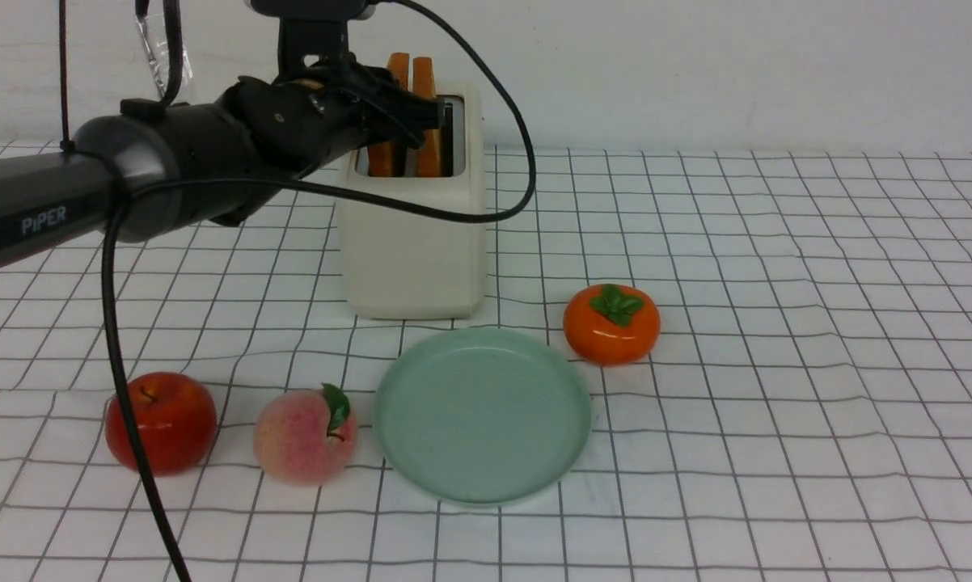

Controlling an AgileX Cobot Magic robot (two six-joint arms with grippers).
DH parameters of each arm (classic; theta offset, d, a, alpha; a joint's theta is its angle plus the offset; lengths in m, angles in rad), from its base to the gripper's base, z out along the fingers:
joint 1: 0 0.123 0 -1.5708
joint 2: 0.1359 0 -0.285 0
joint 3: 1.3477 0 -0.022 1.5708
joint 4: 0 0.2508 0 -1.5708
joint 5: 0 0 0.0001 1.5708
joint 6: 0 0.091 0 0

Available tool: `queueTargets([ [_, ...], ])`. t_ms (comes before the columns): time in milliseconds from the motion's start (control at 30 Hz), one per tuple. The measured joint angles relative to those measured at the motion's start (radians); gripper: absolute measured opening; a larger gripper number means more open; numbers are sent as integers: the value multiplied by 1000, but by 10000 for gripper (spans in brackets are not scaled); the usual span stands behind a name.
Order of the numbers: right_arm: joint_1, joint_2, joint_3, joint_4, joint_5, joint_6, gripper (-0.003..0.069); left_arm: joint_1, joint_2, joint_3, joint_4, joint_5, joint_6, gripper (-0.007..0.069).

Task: Take toasted bread from bread machine on white checkered table place on plate.
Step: 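Reach for a toast slice standing in the toaster with the left gripper, then place the slice of bread on the plate with the left gripper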

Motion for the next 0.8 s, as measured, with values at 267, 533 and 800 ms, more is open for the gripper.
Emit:
queueTargets([
  [267, 0, 0, 0, 1, -6, -2, 31, 0, -30, 1, -3, -16, 0, 84],
  [533, 0, 0, 0, 19, -25, -45, 31, 0, -268, 1, -9, 36, 12, 84],
  [800, 0, 0, 0, 35, -10, -71, 31, -1, -497, -2, 8, 745, -88, 84],
])
